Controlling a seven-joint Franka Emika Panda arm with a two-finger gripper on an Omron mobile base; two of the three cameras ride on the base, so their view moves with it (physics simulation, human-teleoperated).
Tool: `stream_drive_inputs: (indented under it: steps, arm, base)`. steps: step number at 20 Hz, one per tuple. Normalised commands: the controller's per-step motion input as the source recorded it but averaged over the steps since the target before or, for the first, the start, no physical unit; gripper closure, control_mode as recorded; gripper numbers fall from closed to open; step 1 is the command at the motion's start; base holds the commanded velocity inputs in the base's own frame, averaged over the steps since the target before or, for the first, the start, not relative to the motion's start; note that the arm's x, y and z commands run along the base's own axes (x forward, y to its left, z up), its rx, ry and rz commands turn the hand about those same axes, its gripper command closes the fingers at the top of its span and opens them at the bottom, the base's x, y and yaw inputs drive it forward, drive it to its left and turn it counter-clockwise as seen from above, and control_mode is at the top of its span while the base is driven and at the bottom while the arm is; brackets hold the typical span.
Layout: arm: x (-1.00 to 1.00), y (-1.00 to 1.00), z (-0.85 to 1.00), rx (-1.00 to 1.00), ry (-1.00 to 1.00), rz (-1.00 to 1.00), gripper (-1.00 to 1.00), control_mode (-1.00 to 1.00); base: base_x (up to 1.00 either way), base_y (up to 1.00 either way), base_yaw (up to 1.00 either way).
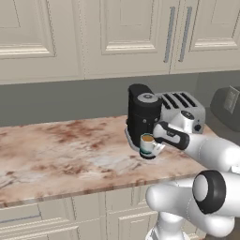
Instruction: Pick up the brewed coffee from the coffee machine and place it next to the breakfast plate on the dining counter.
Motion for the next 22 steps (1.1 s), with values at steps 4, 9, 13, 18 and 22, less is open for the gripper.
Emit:
stream_drive_inputs:
  steps: [4, 9, 13, 18, 22]
  arm:
    - [0.05, 0.0, -0.1, 0.0, 0.0, 0.01, -1.0, -1.0]
    - [0.07, 0.0, -0.04, 0.0, 0.0, 0.01, -1.0, -1.0]
    - [0.11, 0.0, 0.0, 0.0, 0.0, 0.01, -1.0, -1.0]
    - [0.08, 0.0, 0.0, 0.0, 0.0, 0.01, -1.0, -1.0]
    - [0.08, 0.01, 0.0, 0.0, 0.0, 0.01, -1.0, -1.0]
  base:
    - [0.0, 0.0, 0.0]
    - [0.0, 0.0, 0.0]
    - [0.0, 0.0, 0.0]
    - [0.0, 0.0, 0.0]
    - [0.0, 0.0, 0.0]
